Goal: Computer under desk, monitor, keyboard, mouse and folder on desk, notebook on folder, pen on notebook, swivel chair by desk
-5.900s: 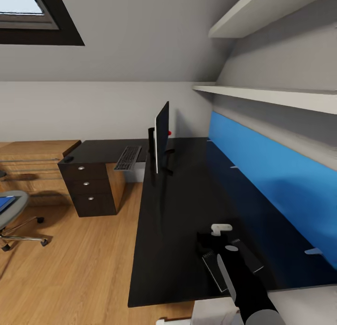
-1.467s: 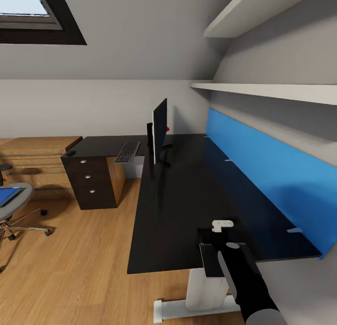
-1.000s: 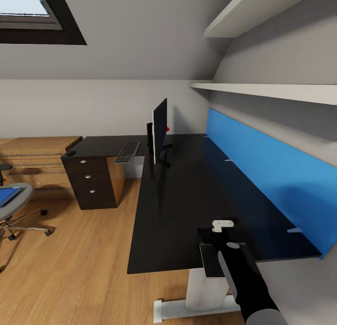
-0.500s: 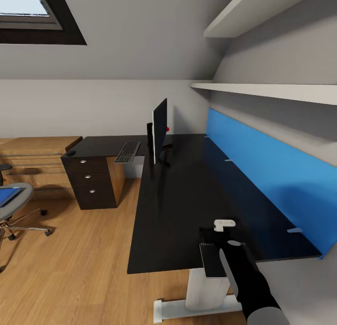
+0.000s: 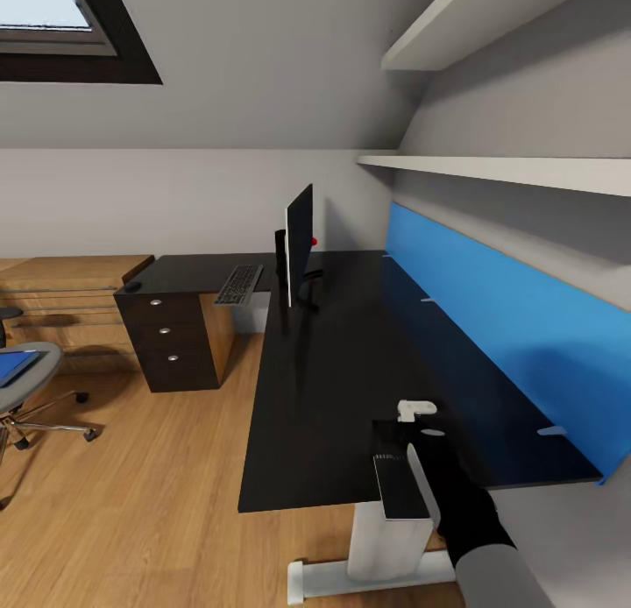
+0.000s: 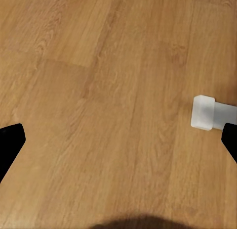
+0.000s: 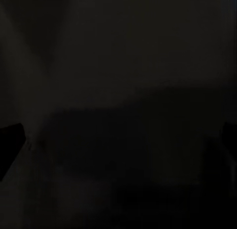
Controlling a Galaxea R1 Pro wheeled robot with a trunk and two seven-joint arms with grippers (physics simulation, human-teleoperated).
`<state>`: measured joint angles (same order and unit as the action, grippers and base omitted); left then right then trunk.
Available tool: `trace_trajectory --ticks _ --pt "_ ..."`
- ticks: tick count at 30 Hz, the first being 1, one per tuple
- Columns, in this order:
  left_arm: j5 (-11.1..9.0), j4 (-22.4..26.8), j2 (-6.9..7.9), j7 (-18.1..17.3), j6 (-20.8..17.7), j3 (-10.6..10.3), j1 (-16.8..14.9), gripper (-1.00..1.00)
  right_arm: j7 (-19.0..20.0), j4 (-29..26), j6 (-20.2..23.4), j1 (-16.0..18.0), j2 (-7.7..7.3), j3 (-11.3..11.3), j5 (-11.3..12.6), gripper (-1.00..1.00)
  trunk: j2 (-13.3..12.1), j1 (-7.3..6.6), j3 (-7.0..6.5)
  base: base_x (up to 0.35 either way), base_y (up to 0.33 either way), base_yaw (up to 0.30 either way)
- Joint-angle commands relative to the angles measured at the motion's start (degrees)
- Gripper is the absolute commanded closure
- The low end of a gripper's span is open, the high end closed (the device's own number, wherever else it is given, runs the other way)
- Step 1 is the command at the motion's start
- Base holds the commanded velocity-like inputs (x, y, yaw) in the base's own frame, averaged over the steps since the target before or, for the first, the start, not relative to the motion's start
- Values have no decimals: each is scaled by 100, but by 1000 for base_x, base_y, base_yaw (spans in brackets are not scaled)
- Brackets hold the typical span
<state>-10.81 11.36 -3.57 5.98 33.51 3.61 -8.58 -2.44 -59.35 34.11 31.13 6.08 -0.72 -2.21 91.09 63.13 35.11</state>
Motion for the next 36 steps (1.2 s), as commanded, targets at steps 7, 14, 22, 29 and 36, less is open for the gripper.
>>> trace_trajectory --ticks 7,14,22,29,36 --pt "18 -2 -4 -1 15 40 -3 -100 -2 -389 357 124 13 -19 -12 -100 3 0 6 0 0 0" --pt "18 -2 -4 -6 15 42 -3 -100 9 -813 606 148 15 -98 110 -100 3 0 6 -8 0 0" --pt "22 -2 -4 -9 12 37 -3 -100 15 -1123 671 144 -7 -151 667 -100 3 0 6 -128 0 0" --pt "26 -2 -4 -9 9 29 -3 -100 21 -1306 685 137 -30 -162 907 -100 3 0 6 -255 0 0" --pt "23 -2 -4 -9 1 26 -3 -100 33 -1571 687 102 -36 -165 968 -100 3 0 6 -305 0 0"
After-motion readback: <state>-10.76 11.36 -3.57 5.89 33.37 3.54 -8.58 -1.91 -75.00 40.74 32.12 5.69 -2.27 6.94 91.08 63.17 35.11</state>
